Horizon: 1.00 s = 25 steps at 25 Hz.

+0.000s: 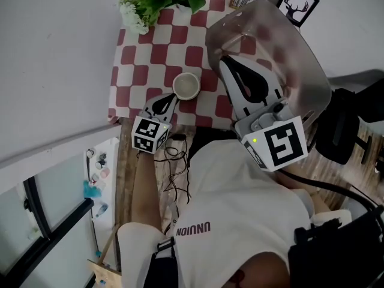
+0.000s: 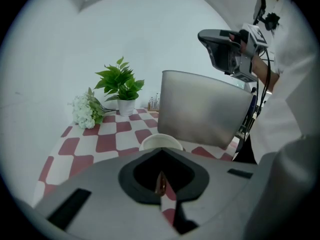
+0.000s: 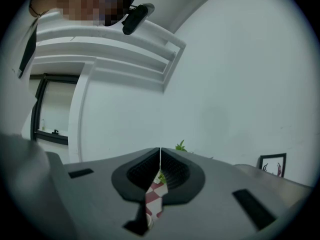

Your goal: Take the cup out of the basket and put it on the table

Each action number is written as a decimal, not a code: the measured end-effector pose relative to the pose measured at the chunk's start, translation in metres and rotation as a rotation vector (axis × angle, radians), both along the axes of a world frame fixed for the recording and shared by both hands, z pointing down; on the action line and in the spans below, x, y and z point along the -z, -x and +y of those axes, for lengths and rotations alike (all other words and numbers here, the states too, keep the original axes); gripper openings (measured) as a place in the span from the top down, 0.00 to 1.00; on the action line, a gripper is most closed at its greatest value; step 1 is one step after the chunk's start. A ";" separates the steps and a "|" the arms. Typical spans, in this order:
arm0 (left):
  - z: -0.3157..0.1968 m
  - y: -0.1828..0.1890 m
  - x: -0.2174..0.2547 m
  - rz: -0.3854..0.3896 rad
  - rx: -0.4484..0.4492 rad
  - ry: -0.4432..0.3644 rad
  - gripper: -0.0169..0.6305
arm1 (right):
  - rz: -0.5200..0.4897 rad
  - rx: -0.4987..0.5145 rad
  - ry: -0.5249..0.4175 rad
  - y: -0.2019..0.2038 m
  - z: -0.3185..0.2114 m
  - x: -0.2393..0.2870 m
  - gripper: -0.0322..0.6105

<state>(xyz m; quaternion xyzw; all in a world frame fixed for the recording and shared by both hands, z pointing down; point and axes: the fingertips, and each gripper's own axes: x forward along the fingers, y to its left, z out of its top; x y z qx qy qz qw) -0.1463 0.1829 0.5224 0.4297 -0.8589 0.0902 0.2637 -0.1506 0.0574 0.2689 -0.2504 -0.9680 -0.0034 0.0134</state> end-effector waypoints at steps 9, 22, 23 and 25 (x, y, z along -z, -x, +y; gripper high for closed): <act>-0.002 0.004 0.023 -0.073 0.042 0.005 0.96 | 0.003 0.025 -0.008 0.000 0.002 -0.001 0.92; 0.008 0.008 0.052 -0.154 0.168 0.052 0.96 | -0.011 0.088 -0.010 -0.001 0.013 0.000 0.92; 0.008 0.007 0.052 -0.152 0.171 0.057 0.96 | -0.012 0.090 -0.010 -0.001 0.014 -0.001 0.92; 0.009 0.007 0.050 -0.147 0.180 0.066 0.96 | -0.011 0.094 -0.008 0.000 0.013 -0.001 0.92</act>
